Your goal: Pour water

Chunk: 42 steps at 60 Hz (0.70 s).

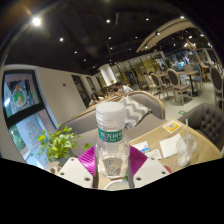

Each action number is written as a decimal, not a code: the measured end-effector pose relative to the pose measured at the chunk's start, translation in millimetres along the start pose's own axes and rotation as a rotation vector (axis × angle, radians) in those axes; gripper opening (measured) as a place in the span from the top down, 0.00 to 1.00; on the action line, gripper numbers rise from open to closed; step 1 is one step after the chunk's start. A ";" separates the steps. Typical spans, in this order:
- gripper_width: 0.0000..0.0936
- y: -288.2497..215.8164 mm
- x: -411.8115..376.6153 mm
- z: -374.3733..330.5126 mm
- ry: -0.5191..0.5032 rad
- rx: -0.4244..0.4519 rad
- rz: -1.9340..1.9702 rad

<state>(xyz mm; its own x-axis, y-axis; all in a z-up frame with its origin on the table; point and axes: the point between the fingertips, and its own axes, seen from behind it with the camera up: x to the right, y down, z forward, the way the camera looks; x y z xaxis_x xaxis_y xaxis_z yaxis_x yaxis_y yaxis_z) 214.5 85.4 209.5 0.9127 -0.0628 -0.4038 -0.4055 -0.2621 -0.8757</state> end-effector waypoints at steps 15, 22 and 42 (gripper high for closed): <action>0.57 49.6 117.0 29.3 0.154 -0.075 -0.343; 0.57 76.6 148.6 41.2 0.176 -0.114 -0.363; 0.49 110.9 169.6 53.0 0.164 -0.128 -0.345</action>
<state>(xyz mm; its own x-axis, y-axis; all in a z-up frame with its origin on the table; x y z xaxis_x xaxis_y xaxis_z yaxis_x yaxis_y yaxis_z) 321.6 96.7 29.9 0.9944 -0.1001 -0.0353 -0.0737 -0.4119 -0.9083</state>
